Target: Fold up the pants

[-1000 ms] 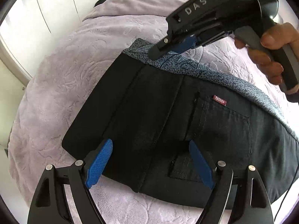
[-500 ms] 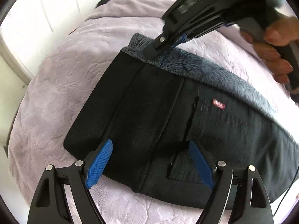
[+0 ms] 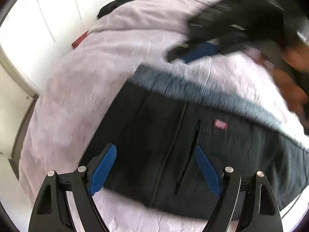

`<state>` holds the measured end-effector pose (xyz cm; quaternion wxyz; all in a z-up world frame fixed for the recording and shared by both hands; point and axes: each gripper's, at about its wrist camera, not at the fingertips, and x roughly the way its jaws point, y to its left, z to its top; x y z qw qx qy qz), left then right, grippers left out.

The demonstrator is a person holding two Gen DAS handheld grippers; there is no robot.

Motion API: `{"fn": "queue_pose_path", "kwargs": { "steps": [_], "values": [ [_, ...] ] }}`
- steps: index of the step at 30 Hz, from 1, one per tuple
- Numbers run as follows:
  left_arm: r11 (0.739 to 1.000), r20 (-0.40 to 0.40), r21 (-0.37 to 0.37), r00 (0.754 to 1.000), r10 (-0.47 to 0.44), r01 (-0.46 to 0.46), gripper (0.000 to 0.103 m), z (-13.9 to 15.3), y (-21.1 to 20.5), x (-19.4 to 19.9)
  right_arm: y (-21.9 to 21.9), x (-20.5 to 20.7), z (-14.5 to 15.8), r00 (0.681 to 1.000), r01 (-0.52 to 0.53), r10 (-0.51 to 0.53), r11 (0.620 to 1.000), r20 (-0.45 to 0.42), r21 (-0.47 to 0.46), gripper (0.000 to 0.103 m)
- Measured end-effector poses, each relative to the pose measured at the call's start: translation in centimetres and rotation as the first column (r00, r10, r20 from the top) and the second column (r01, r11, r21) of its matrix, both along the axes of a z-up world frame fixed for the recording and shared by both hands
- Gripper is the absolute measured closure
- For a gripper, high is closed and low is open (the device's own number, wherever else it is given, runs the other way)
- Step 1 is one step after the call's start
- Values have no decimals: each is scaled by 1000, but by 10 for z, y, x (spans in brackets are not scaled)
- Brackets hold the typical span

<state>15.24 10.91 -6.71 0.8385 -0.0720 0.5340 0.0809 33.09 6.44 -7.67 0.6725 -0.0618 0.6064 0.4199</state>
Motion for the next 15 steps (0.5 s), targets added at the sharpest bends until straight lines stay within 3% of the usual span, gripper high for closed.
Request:
{"fn": "queue_pose_path", "kwargs": {
  "steps": [4, 7, 9, 11, 12, 13, 15],
  "values": [
    [998, 7, 7, 998, -60, 60, 18, 3, -15, 40, -67, -13, 30, 990, 137, -136, 990, 25, -27, 67],
    [996, -8, 38, 997, -78, 78, 18, -12, -27, 69, -124, -46, 37, 975, 222, -222, 975, -28, -4, 67],
    [994, -37, 84, 997, -61, 64, 18, -30, -24, 85, -161, -71, 25, 955, 285, -287, 958, -81, -28, 67],
    [991, -37, 123, 998, -43, 47, 13, -42, -24, 95, -187, -89, 2, 941, 318, -329, 940, -81, -128, 67],
    [987, -47, 153, 998, -43, 50, 5, -46, -23, 100, -200, -95, -15, 932, 338, -355, 922, -65, -191, 75],
    [985, -53, 164, 998, -46, 54, 5, -47, -21, 101, -212, -97, -23, 923, 364, -378, 918, -73, -156, 88],
    [986, -64, 158, 997, -41, 51, 5, -39, -19, 105, -239, -94, -24, 878, 467, -472, 881, -74, -77, 102]
  ]
}}
